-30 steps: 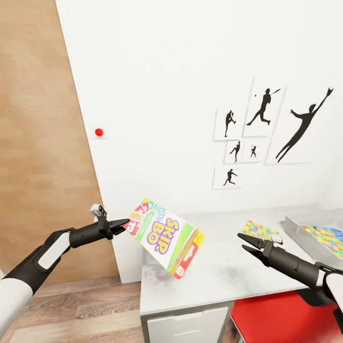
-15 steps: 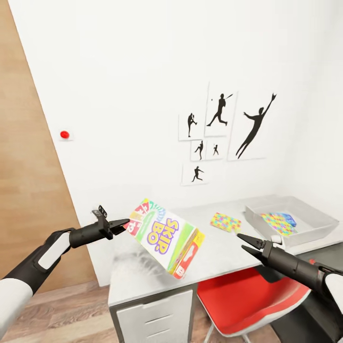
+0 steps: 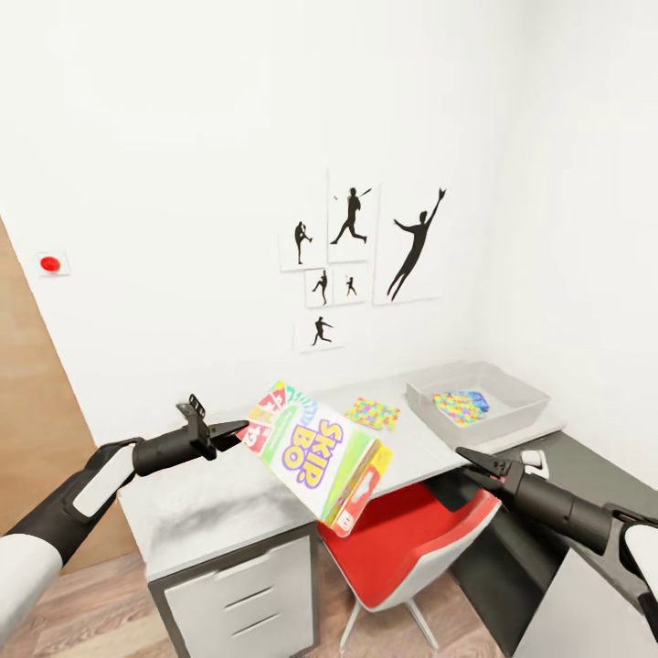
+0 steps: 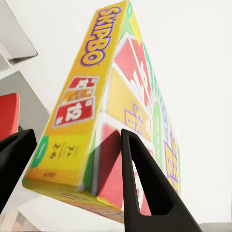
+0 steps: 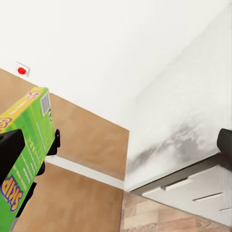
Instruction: Put all the toys in the child's room - the three board games (two on the bed and one on the table), the two jigsaw puzzles on the table, and the tennis ball on the table - inside the toy box on the table in the child's room.
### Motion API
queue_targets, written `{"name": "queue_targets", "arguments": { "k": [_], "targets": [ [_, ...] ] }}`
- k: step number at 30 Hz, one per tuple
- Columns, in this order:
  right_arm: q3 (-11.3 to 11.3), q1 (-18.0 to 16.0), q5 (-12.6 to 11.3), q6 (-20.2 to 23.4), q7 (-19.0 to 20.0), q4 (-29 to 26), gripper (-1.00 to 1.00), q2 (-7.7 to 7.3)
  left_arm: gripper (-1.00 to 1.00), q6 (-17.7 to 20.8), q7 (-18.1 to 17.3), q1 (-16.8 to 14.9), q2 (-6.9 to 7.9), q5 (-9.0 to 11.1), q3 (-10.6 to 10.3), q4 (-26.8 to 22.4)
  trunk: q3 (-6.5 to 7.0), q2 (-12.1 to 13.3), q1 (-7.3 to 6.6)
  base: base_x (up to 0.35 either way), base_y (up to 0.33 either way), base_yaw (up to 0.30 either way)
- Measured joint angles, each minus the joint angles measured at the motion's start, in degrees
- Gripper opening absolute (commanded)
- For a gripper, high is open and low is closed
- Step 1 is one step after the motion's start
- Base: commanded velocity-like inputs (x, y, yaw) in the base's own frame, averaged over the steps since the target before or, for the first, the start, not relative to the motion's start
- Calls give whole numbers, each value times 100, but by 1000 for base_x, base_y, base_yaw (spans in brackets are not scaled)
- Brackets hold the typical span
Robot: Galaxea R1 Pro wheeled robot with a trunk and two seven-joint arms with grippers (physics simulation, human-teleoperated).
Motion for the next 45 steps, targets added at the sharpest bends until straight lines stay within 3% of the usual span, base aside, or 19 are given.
{"name": "queue_targets", "arguments": {
  "k": [11, 15, 31, 39, 45],
  "targets": [
    [-19, 0, -6, -11, 0, 0, 100, -4, -100, -13, 0, 5, 2, -8, 0, 0, 61, -1, -3, 25, -271, -243],
    [-9, 0, 4, -243, 5, 0, 100, -6, -100, -17, 0, 8, 2, -12, 0, 0, 83, -1, -3, 175, -198, -243],
    [41, 9, 29, -483, -8, 22, 100, -1, -100, -16, 0, 51, 10, 24, 9, -1, 173, -1, -3, 84, -17, -243],
    [-1, -38, 51, -676, 2, 889, 100, -64, -100, -17, 0, 52, 11, 27, 8, 0, 217, 0, -1, 63, 0, -243],
    [14, -57, 52, -762, 14, 1007, 100, -72, -100, -10, 0, 74, 16, 47, 17, -3, 239, 0, -1, 3, 0, -124]
  ]
}}
